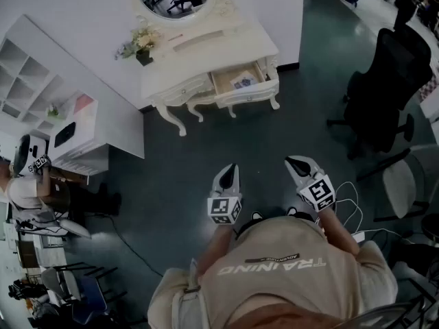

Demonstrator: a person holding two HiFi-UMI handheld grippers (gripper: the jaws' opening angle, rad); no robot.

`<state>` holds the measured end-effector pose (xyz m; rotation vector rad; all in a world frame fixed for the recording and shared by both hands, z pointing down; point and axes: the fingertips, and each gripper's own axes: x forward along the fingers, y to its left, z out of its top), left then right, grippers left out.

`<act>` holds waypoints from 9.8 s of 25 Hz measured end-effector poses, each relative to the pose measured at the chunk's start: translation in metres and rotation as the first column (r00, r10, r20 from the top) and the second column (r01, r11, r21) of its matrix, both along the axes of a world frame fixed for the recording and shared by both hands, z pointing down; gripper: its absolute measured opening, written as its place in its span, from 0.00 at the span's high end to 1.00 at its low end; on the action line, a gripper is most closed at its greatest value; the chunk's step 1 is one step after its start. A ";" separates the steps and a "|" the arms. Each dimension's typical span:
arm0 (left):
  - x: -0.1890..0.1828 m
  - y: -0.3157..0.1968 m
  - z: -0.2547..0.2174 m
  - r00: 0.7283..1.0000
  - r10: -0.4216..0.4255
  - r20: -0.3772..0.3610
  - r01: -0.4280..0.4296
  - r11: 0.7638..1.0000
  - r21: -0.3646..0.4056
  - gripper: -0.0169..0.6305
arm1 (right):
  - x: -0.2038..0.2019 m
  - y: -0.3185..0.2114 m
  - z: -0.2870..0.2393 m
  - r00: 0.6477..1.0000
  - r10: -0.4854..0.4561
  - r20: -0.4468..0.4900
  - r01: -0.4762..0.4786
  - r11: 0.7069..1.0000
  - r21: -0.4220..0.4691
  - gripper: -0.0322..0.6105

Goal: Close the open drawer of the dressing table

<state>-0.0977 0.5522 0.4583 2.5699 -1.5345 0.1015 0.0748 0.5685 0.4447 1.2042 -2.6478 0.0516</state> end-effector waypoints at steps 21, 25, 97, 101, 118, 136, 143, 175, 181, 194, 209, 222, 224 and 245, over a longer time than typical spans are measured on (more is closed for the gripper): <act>0.012 -0.063 0.036 0.992 0.124 0.016 -0.122 0.987 -0.104 0.96 | -0.006 -0.073 0.032 0.998 0.016 0.061 -0.012 0.998 -0.068 0.94; 0.030 -0.110 0.031 0.993 0.095 0.066 -0.088 0.991 -0.101 0.96 | 0.018 -0.119 0.030 0.996 -0.033 0.077 0.038 0.997 -0.061 0.94; 0.068 -0.614 0.103 0.999 -0.029 0.033 0.038 0.954 -0.297 0.96 | 0.001 -0.651 0.116 0.953 -0.293 0.077 0.303 0.910 -0.283 0.94; 0.071 -0.639 0.108 0.996 -0.071 0.059 0.086 0.946 -0.312 0.96 | 0.007 -0.675 0.127 0.936 -0.341 0.088 0.351 0.885 -0.306 0.94; 0.051 -0.643 0.171 0.989 -0.127 0.071 0.145 0.852 -0.503 0.96 | 0.006 -0.726 0.167 0.913 -0.398 0.092 0.402 0.836 -0.373 0.94; 0.022 -0.614 0.316 0.996 0.077 0.046 -0.014 0.641 -0.767 0.96 | -0.077 -0.712 0.192 0.878 -0.478 -0.033 0.399 0.766 -0.504 0.94; 0.015 -0.623 0.339 0.997 0.079 0.008 -0.041 0.603 -0.797 0.96 | -0.113 -0.716 0.202 0.883 -0.470 -0.009 0.395 0.753 -0.527 0.94; -0.012 -0.737 0.350 0.957 0.272 -0.102 -0.228 0.485 -0.844 0.96 | -0.119 -0.773 0.202 0.973 -0.209 -0.100 0.119 0.820 -0.560 0.94; -0.021 -0.780 0.348 0.956 0.276 -0.100 -0.233 0.504 -0.832 0.96 | -0.130 -0.800 0.200 0.979 -0.177 -0.098 0.096 0.832 -0.546 0.94; -0.028 -0.830 0.340 0.962 0.267 -0.056 -0.200 0.551 -0.810 0.96 | -0.141 -0.841 0.192 0.987 -0.141 -0.072 0.086 0.858 -0.506 0.94; -0.031 -0.871 0.340 0.999 -0.049 -0.013 0.017 0.569 -0.822 0.96 | -0.109 -0.905 0.187 0.947 -0.322 0.001 0.282 0.827 -0.487 0.94; -0.030 -0.880 0.337 0.988 -0.118 0.097 0.149 0.598 -0.788 0.96 | -0.088 -0.974 0.209 0.893 -0.448 0.051 0.415 0.773 -0.479 0.94; -0.038 -0.878 0.334 0.986 -0.132 0.098 0.158 0.598 -0.786 0.96 | -0.092 -0.971 0.206 0.894 -0.445 0.041 0.410 0.780 -0.473 0.94; -0.069 -0.740 0.291 0.966 0.238 0.100 -0.106 0.718 -0.688 0.96 | -0.071 -0.779 0.193 0.998 -0.061 -0.036 0.031 0.830 -0.556 0.94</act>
